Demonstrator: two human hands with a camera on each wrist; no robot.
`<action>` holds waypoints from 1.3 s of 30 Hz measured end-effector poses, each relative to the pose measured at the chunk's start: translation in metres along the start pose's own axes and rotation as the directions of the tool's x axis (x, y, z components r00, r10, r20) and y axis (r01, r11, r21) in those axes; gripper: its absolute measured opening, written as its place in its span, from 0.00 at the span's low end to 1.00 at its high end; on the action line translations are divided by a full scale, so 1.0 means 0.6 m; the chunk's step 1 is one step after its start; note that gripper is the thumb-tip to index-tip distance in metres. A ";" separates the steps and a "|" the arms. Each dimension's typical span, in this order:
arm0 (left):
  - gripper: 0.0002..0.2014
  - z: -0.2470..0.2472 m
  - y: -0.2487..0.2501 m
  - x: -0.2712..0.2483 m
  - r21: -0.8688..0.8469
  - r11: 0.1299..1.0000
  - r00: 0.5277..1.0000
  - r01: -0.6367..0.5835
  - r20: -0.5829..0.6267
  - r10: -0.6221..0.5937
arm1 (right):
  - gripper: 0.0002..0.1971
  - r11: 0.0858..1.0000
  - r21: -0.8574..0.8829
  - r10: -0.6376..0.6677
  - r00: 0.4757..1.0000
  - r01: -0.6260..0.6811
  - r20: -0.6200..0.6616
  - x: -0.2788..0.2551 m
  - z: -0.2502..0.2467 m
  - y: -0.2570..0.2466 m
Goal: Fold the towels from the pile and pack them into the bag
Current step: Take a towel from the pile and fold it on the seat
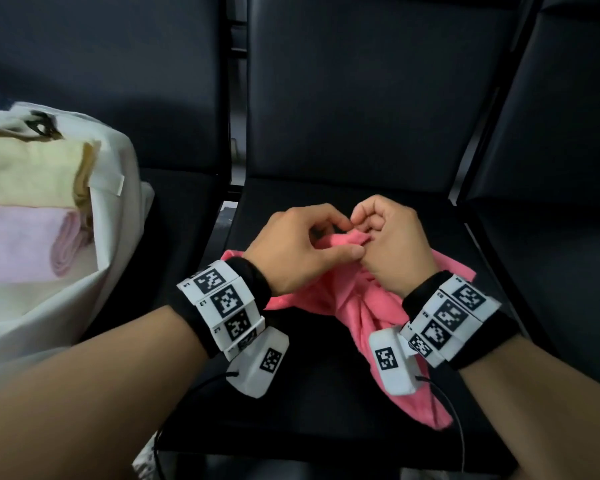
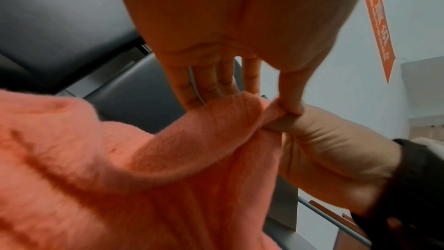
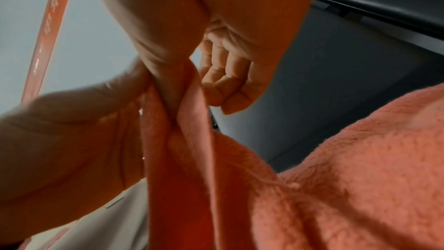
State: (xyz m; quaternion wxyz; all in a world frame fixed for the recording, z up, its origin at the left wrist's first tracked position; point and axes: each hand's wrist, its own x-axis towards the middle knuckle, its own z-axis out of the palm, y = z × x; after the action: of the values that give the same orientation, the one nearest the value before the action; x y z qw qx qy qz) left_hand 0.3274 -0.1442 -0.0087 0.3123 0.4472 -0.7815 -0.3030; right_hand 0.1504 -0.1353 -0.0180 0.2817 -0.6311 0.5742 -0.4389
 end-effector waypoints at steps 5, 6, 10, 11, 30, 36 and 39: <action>0.12 0.002 -0.009 0.003 0.070 0.995 0.994 0.064 -0.096 -0.057 | 0.16 0.998 -0.055 0.012 0.999 -0.010 0.036 -0.006 0.006 -0.007; 0.13 0.002 -0.010 0.004 0.058 0.996 0.992 0.068 -0.109 -0.061 | 0.15 0.998 -0.060 0.009 0.999 -0.006 0.045 -0.006 0.008 -0.008; 0.08 0.001 -0.009 0.005 0.020 0.996 0.981 0.083 -0.175 -0.079 | 0.12 0.991 -0.131 -0.008 0.998 0.016 0.065 -0.005 0.013 -0.005; 0.05 0.000 -0.008 0.005 0.000 0.996 0.981 0.084 -0.177 -0.083 | 0.12 0.990 -0.139 -0.006 0.998 0.014 0.059 -0.005 0.015 -0.004; 0.07 -0.031 -0.011 0.017 -0.022 0.992 0.926 0.123 -0.357 -0.123 | 0.11 0.889 -0.457 0.045 0.985 0.037 0.167 -0.012 0.019 -0.015; 0.08 -0.050 -0.022 0.021 -0.142 0.982 0.860 0.124 -0.478 -0.178 | 0.12 0.885 -0.451 0.142 0.990 -0.116 0.024 -0.003 0.002 0.001; 0.04 -0.035 -0.018 0.018 -0.230 0.971 0.949 0.072 -0.283 -0.137 | 0.15 0.923 -0.381 0.042 0.999 -0.044 -0.014 0.002 0.002 -0.004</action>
State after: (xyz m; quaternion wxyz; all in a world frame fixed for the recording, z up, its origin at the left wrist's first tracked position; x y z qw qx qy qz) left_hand 0.3445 -0.1627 -0.0014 0.4563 0.4918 -0.6630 -0.3321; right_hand 0.1523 -0.1361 -0.0164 0.1616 -0.6599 0.6630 -0.3143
